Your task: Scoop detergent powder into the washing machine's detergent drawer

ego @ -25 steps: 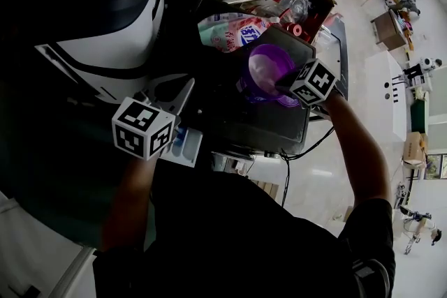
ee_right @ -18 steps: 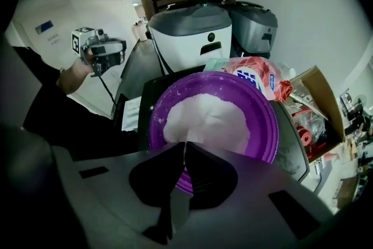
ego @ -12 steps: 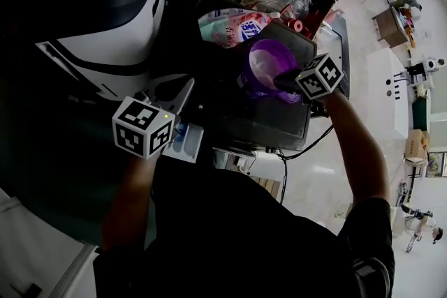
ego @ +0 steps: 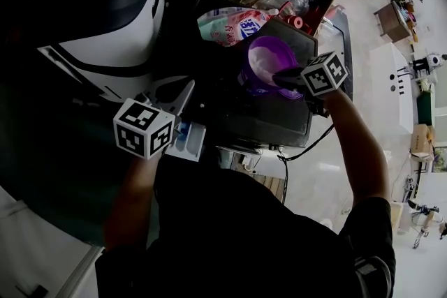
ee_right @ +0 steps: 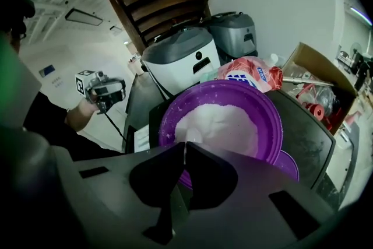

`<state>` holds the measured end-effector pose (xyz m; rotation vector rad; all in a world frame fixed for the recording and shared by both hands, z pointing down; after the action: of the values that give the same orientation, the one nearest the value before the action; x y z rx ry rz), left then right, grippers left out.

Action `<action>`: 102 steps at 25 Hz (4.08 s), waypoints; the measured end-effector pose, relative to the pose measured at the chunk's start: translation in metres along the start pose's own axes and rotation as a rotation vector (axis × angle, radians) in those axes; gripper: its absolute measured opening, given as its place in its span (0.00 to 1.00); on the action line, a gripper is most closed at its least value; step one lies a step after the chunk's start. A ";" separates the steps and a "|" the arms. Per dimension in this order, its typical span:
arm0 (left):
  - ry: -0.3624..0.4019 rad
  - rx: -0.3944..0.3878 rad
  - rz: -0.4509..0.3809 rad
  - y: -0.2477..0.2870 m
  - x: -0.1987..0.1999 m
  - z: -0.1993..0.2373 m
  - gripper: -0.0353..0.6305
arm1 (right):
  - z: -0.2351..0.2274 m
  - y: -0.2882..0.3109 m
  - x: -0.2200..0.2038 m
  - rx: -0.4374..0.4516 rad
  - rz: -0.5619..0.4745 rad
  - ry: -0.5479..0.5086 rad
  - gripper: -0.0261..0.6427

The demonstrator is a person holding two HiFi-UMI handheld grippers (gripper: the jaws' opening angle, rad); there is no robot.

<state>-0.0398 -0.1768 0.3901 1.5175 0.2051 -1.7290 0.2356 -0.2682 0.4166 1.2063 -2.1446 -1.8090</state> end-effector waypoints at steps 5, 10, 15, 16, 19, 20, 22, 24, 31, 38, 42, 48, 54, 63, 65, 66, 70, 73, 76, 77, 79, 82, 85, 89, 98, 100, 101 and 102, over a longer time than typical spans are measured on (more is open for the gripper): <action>0.005 -0.006 0.007 0.001 0.000 -0.002 0.06 | -0.005 -0.010 0.003 0.022 -0.121 0.090 0.07; 0.015 -0.009 0.011 0.003 0.003 -0.004 0.06 | -0.013 -0.023 0.004 0.059 -0.261 0.199 0.07; 0.019 -0.011 0.013 0.003 0.006 -0.006 0.06 | -0.014 -0.030 0.000 0.119 -0.371 0.287 0.07; 0.020 -0.013 0.013 0.003 0.006 -0.006 0.06 | -0.014 -0.031 -0.001 0.128 -0.393 0.302 0.07; 0.019 -0.015 0.012 0.003 0.007 -0.005 0.07 | -0.015 -0.034 -0.002 0.151 -0.454 0.342 0.07; 0.017 -0.013 0.009 0.002 0.008 -0.003 0.06 | -0.015 -0.035 -0.003 0.156 -0.469 0.352 0.07; 0.010 -0.004 0.000 -0.001 0.009 0.002 0.06 | -0.015 -0.035 -0.005 0.164 -0.496 0.380 0.07; 0.004 0.010 -0.009 -0.006 0.010 0.008 0.07 | -0.015 -0.036 -0.011 0.166 -0.521 0.440 0.07; -0.010 0.044 -0.027 -0.023 0.011 0.027 0.06 | -0.006 -0.041 -0.007 0.193 -0.630 0.418 0.07; -0.006 0.056 -0.033 -0.039 0.009 0.041 0.06 | 0.002 -0.037 -0.010 0.144 -0.660 0.436 0.07; -0.001 0.033 -0.020 -0.045 0.001 0.041 0.07 | 0.006 -0.032 -0.015 0.112 -0.680 0.496 0.07; 0.024 -0.013 0.006 -0.054 -0.011 0.038 0.06 | 0.006 -0.029 -0.023 0.006 -0.721 0.603 0.07; 0.032 -0.052 0.013 -0.066 -0.017 0.040 0.06 | 0.015 -0.022 -0.021 -0.002 -0.779 0.633 0.07; 0.013 -0.057 0.004 -0.060 -0.020 0.036 0.07 | 0.016 -0.027 -0.025 0.077 -0.878 0.683 0.07; -0.008 -0.059 -0.001 -0.055 -0.021 0.033 0.06 | 0.016 -0.028 -0.029 0.114 -0.909 0.704 0.07; -0.018 -0.062 0.000 -0.052 -0.022 0.030 0.07 | 0.016 -0.029 -0.032 0.127 -0.919 0.709 0.07; -0.032 -0.066 0.012 -0.038 -0.023 0.018 0.06 | 0.017 -0.028 -0.038 0.140 -0.919 0.693 0.07; -0.036 -0.065 0.020 -0.031 -0.025 0.006 0.06 | 0.019 -0.030 -0.043 0.132 -0.910 0.676 0.07; -0.043 -0.063 0.039 -0.028 -0.029 -0.006 0.07 | 0.017 -0.034 -0.050 0.134 -0.929 0.675 0.07; -0.045 -0.063 0.043 -0.027 -0.030 -0.010 0.07 | 0.015 -0.034 -0.053 0.129 -0.930 0.671 0.07; -0.042 -0.057 0.049 -0.027 -0.031 -0.017 0.07 | 0.013 -0.033 -0.059 0.124 -0.930 0.674 0.07; -0.035 -0.041 0.062 -0.028 -0.031 -0.025 0.07 | 0.010 -0.033 -0.065 0.113 -0.927 0.673 0.07; -0.030 -0.023 0.067 -0.031 -0.030 -0.029 0.06 | 0.008 -0.033 -0.068 0.109 -0.926 0.683 0.07; -0.031 -0.009 0.070 -0.034 -0.032 -0.033 0.07 | 0.013 -0.031 -0.064 0.129 -0.930 0.650 0.07; -0.041 -0.013 0.061 -0.037 -0.030 -0.032 0.07 | 0.016 -0.035 -0.058 0.110 -0.947 0.631 0.07; -0.042 -0.014 0.059 -0.038 -0.029 -0.030 0.07 | 0.016 -0.039 -0.057 0.094 -0.953 0.641 0.07; -0.043 -0.015 0.058 -0.038 -0.028 -0.029 0.07 | 0.016 -0.040 -0.055 0.090 -0.957 0.637 0.07; -0.043 -0.016 0.058 -0.038 -0.028 -0.028 0.06 | 0.017 -0.041 -0.054 0.089 -0.960 0.630 0.07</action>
<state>-0.0446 -0.1219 0.3934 1.4592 0.1509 -1.7090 0.2839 -0.2216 0.3984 2.6667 -1.3579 -1.1899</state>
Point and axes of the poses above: the fingertips, and each gripper's own axes: y forward along the fingers, z to its left, x out of its top, the point moved 5 cm from there along -y, backward along the fingers, and after that the axes turned 4 degrees about z, right-handed, at the moved point
